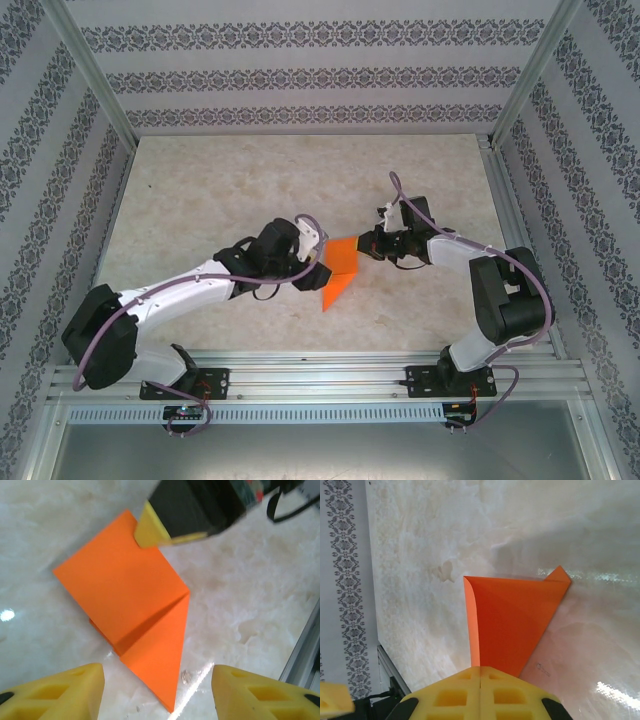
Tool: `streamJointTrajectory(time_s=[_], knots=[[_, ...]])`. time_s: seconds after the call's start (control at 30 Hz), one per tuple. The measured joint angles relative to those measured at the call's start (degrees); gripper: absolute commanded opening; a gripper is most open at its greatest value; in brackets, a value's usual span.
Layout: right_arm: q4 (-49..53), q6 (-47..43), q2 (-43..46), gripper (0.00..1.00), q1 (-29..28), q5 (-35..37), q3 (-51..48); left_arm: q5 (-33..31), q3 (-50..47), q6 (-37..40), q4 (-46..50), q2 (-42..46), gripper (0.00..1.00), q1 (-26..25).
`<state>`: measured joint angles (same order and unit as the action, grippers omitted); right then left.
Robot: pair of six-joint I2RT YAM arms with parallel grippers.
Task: Fold a paper plane with a square sheet of paper (fold left side to right side)
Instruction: Fold the wing for the fifth time at the center of the table.
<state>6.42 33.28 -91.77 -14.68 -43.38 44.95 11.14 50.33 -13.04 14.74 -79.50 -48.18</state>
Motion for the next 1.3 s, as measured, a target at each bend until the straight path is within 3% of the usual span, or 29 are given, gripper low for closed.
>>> streamJointTrajectory(time_s=[0.3, 0.67, 0.93, 1.3], knots=[[4.02, 3.30, -1.75, 0.00, -0.72, 1.53, 3.23, -10.64, 4.50, -0.90, 3.15, -12.20, 0.61, -10.60], [5.22, 4.22, -3.93, 0.00, -1.09, 1.79, 3.23, -18.82, 11.67, -3.65, 6.43, -22.77, 0.58, -12.00], [5.51, 4.20, -5.27, 0.00, -1.09, 1.79, 3.41, -23.71, 13.73, -4.85, 8.61, -25.20, 0.43, -12.70], [6.23, 3.93, -5.70, 0.00, -1.73, 1.79, 4.98, -23.43, 13.73, -5.51, 9.01, -25.20, 0.24, -12.70]])
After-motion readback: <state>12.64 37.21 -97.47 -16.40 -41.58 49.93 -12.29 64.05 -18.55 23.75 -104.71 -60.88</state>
